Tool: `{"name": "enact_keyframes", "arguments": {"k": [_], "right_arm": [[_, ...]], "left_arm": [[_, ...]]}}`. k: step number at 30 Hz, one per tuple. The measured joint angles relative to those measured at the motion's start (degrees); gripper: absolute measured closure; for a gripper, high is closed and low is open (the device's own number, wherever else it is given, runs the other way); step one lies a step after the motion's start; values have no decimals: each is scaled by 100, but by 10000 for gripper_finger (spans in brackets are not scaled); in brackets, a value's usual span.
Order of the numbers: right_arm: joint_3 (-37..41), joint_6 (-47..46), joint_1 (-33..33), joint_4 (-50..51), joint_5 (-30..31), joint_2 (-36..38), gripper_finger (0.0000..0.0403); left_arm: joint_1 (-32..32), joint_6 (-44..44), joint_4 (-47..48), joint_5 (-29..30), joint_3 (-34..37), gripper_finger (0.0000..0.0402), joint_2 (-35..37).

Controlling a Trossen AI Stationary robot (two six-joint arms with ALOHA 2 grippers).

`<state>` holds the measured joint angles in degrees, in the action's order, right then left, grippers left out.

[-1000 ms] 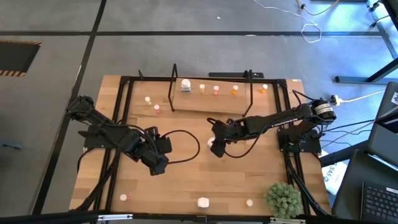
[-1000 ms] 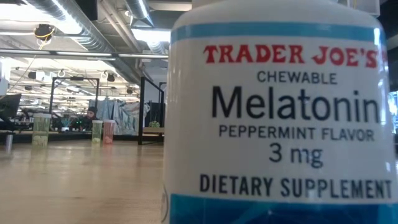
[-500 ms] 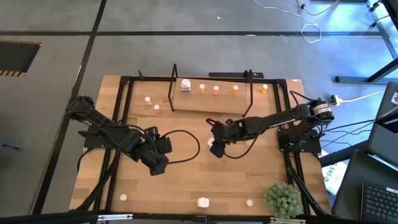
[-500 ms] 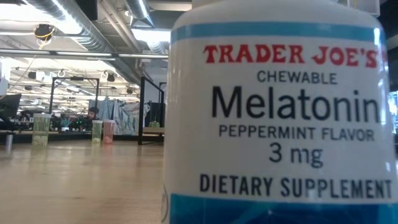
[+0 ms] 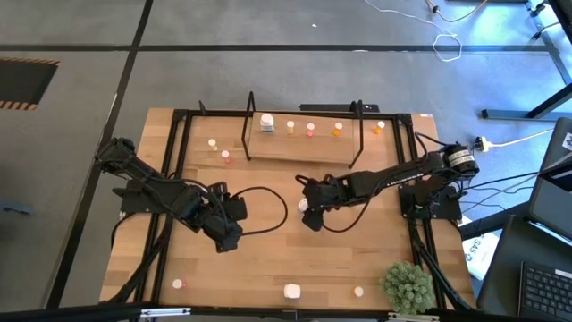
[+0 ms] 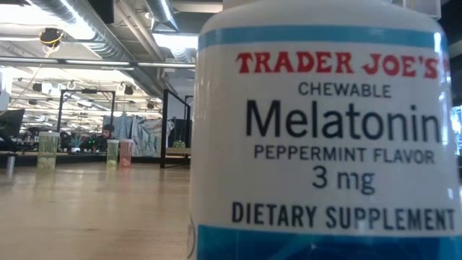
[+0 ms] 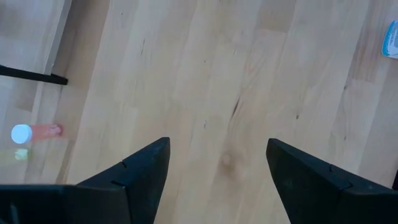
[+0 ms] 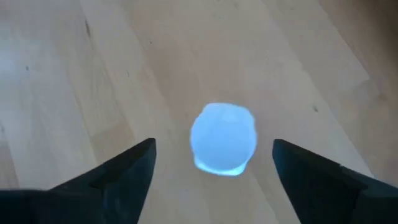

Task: Pick and place medicine bottles onto shelf by color
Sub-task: Put the top white pill bottle on the shelf aligned with the other white pill bottle

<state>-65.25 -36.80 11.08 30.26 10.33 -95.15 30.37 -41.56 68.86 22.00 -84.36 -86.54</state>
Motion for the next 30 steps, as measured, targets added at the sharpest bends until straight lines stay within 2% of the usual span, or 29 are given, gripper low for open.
{"name": "enact_keyframes", "arguments": {"k": [4,30], "right_arm": [[0,119,29,-7,6,-24,62],[4,352,-124,-93,210,-369,61]], "left_arm": [[0,0,-53,0,0,139,0],[0,0,-314,0,4,139,-2]]}}
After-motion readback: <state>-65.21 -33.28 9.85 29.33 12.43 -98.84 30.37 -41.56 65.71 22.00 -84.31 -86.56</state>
